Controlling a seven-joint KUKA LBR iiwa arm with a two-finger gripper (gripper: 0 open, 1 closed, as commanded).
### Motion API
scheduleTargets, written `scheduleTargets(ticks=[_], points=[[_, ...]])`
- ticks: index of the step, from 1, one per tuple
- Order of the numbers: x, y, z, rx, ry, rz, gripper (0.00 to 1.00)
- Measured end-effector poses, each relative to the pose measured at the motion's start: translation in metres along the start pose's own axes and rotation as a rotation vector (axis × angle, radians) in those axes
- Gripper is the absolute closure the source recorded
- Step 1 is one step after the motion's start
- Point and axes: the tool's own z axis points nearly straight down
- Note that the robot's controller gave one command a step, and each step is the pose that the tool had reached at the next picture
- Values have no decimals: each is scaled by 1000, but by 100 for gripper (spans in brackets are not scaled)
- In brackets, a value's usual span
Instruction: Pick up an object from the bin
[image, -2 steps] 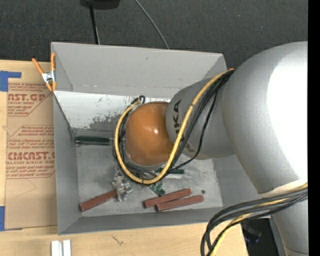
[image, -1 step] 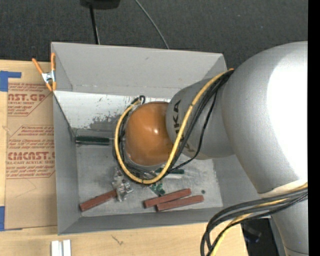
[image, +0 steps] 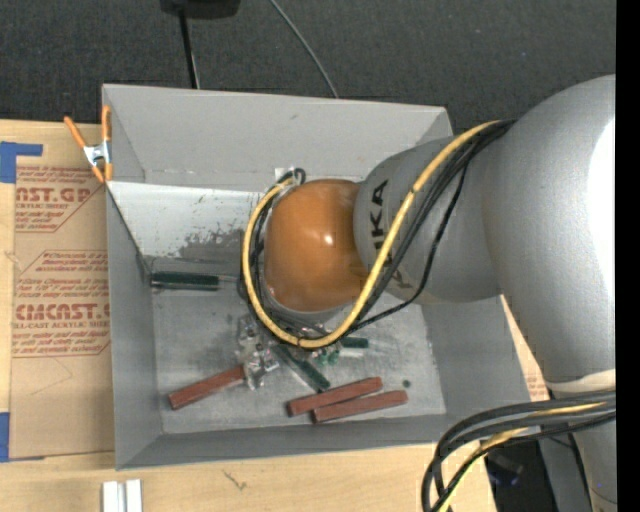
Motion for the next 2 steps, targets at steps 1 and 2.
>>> scheduleTargets(ticks=[1,2], points=[[3,3,-20,1,-6,-11,100],[5,3,-155,0,-5,-19,100]])
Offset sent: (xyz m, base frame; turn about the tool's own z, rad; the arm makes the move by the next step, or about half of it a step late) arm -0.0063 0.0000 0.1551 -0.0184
